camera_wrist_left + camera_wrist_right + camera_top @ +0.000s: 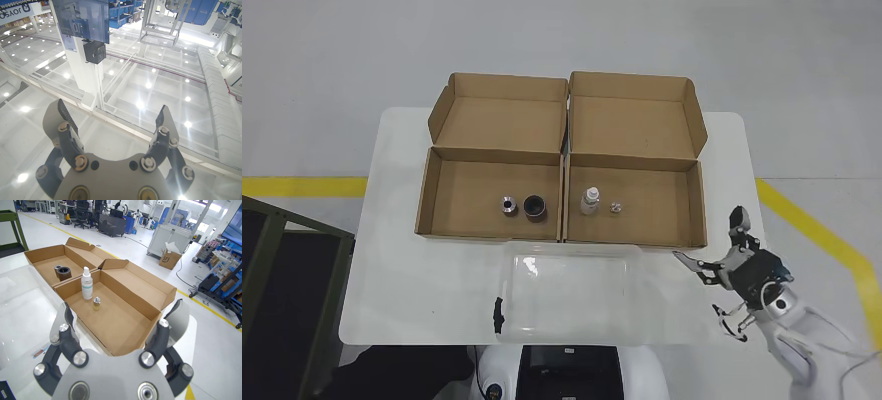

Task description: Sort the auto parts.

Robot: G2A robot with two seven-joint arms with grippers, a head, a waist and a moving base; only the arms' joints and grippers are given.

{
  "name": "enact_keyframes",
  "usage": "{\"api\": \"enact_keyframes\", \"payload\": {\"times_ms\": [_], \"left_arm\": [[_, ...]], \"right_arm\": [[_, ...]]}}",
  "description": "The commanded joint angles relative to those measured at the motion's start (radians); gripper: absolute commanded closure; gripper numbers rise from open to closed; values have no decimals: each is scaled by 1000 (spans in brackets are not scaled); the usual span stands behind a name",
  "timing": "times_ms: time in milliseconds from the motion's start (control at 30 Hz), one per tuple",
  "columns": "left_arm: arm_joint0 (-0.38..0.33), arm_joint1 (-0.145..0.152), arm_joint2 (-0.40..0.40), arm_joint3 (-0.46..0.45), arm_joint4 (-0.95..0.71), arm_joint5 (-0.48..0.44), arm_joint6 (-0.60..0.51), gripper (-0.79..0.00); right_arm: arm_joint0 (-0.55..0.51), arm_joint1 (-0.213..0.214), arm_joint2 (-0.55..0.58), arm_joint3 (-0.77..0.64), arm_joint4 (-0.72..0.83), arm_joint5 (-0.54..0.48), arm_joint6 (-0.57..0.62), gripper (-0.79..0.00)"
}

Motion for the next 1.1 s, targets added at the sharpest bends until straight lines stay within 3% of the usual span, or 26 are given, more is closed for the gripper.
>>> {"api": "enact_keyframes", "payload": {"times_ms": [0, 467, 1067], "left_arm": [[0, 0, 0, 0, 0, 0, 0, -785], [0, 0, 0, 0, 0, 0, 0, -785], [0, 0, 0, 0, 0, 0, 0, -785]], "right_arm": [[-31, 1, 34, -9, 9, 9, -21, -785], [-168, 4, 175, -49, 43, 44, -81, -785], [-183, 3, 176, -62, 60, 43, -90, -785]]}}
